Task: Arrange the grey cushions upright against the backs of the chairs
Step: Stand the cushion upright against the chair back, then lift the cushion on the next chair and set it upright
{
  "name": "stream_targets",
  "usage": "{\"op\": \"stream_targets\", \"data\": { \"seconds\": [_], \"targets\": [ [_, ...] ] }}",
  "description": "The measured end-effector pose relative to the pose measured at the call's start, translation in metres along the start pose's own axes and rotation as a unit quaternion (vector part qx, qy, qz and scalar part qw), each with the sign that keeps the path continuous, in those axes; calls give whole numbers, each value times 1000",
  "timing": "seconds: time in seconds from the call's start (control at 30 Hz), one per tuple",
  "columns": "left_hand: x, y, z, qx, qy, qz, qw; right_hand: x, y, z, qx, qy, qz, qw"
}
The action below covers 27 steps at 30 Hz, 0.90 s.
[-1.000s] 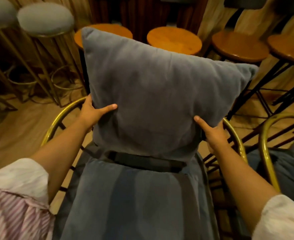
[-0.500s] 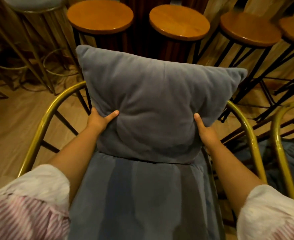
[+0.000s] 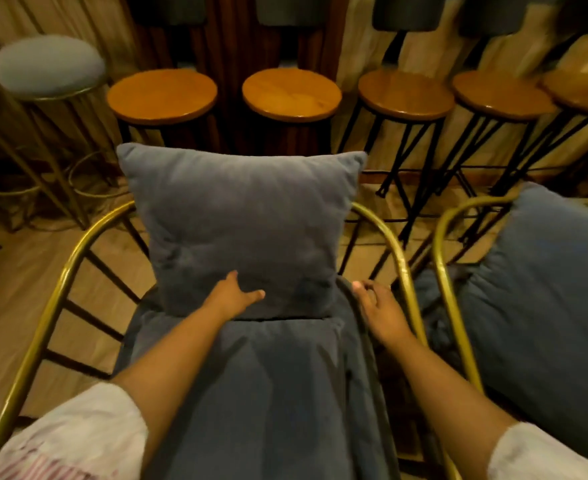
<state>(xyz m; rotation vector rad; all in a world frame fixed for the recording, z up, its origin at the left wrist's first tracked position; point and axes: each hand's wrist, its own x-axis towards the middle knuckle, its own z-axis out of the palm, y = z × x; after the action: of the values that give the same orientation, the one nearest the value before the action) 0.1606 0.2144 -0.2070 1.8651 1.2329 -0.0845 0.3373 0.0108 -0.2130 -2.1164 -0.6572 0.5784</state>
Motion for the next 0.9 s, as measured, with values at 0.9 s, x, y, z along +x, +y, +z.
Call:
{"op": "stream_targets", "data": {
  "seconds": [0.9],
  "targets": [
    [-105,343,352,-175,-129,139,966,-85,270,-429,92,304,169,933]
  ]
}}
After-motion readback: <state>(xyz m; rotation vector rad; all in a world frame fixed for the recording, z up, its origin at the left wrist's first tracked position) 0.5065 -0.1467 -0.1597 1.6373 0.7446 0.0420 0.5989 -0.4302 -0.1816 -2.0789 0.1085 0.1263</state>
